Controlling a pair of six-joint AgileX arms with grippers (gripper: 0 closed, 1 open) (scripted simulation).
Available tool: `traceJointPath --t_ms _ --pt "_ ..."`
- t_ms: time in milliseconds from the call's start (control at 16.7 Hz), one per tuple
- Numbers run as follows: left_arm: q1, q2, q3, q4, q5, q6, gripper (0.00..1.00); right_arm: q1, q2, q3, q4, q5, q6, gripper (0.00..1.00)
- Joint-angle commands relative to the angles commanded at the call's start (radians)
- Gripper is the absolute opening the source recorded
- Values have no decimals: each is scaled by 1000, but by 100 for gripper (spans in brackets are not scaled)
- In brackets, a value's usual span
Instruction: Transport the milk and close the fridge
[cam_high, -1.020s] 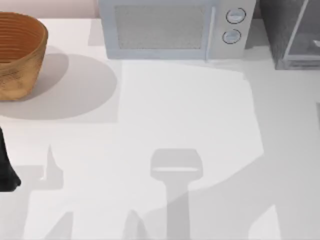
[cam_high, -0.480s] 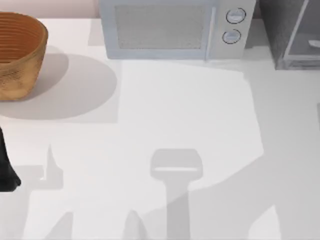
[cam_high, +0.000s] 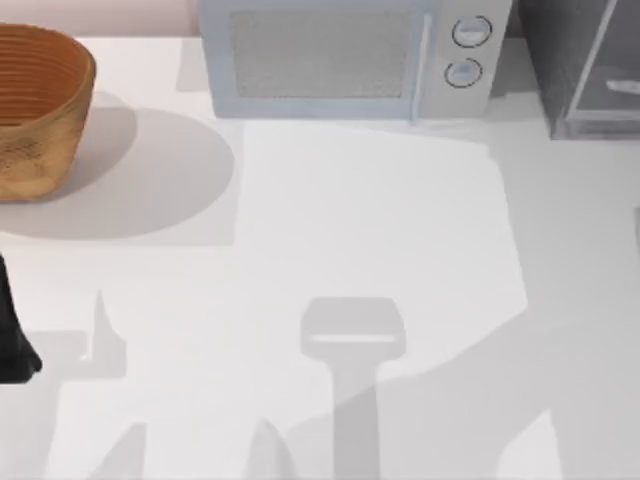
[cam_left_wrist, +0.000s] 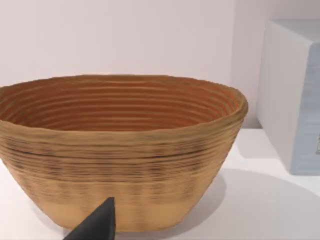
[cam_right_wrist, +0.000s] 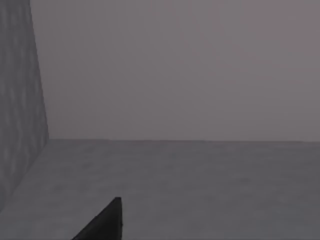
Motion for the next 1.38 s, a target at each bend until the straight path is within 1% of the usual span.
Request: traceJointPath --t_ms 180,300,480,660,960,1380 --pt "0 0 0 0 0 0 100 2 -10 -6 -5 2 1 100" --pt "0 0 0 0 0 0 100 5 -60 -42 -37 10 8 100" --pt "0 0 0 0 0 0 100 21 -206 -157 -133 24 17 100" --pt "0 0 0 0 0 0 100 52 -405 -295 -244 35 15 100" --pt "0 0 0 0 0 0 100 110 -873 -490 -404 50 -1 100" --pt "0 0 0 0 0 0 100 155 -1738 -800 -641 103 -3 100"
